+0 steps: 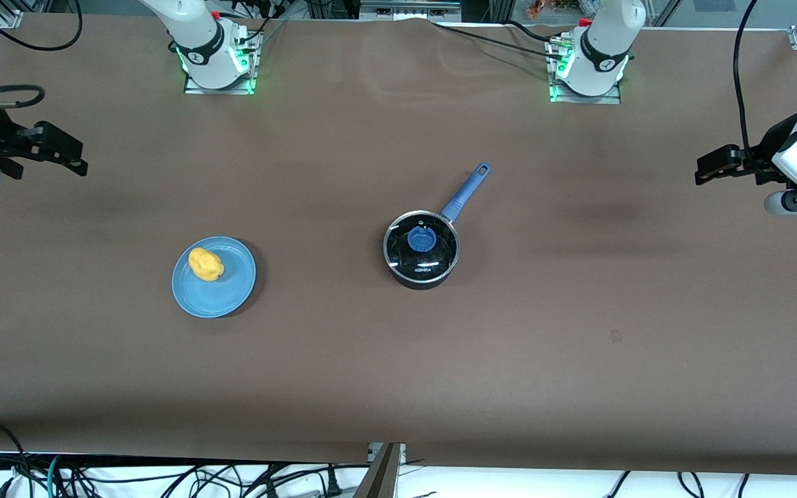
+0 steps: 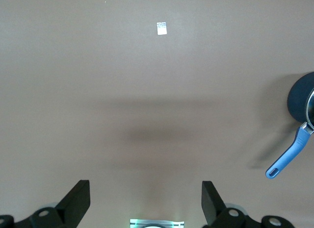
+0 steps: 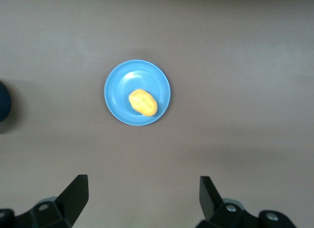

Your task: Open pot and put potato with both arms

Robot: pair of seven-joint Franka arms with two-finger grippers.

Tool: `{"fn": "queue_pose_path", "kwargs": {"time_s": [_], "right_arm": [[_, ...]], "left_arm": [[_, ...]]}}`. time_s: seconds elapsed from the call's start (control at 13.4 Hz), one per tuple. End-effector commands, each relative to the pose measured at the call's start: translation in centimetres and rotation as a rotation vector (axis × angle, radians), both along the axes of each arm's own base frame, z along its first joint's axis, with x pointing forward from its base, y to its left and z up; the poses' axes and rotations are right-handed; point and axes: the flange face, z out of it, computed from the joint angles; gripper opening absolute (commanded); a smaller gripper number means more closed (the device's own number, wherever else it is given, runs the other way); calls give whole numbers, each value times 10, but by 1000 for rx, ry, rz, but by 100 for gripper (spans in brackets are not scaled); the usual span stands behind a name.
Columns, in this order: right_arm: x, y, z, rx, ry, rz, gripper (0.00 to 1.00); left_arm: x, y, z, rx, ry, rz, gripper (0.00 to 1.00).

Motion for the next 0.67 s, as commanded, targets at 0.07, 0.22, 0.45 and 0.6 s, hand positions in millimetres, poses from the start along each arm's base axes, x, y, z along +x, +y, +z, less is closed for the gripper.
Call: {"fn": "queue_pose_path", "kwargs": {"time_s": [0.07,0.22,0.45,0.6], "right_arm": [[4,-11,-6,14,12,-27,100],[8,-12,-11,13,11,-28,100],[10,3,-15,-2,21,-2,100],[7,19,-9,-5,13,37,100]], "left_arm": [[5,3,2,-18,-3,-4,100],[5,-1,2,-11,-3,-11,100],[5,2,2,-10,-3,-17,100],[7,-5,-4,-3,6,-29,100]]}}
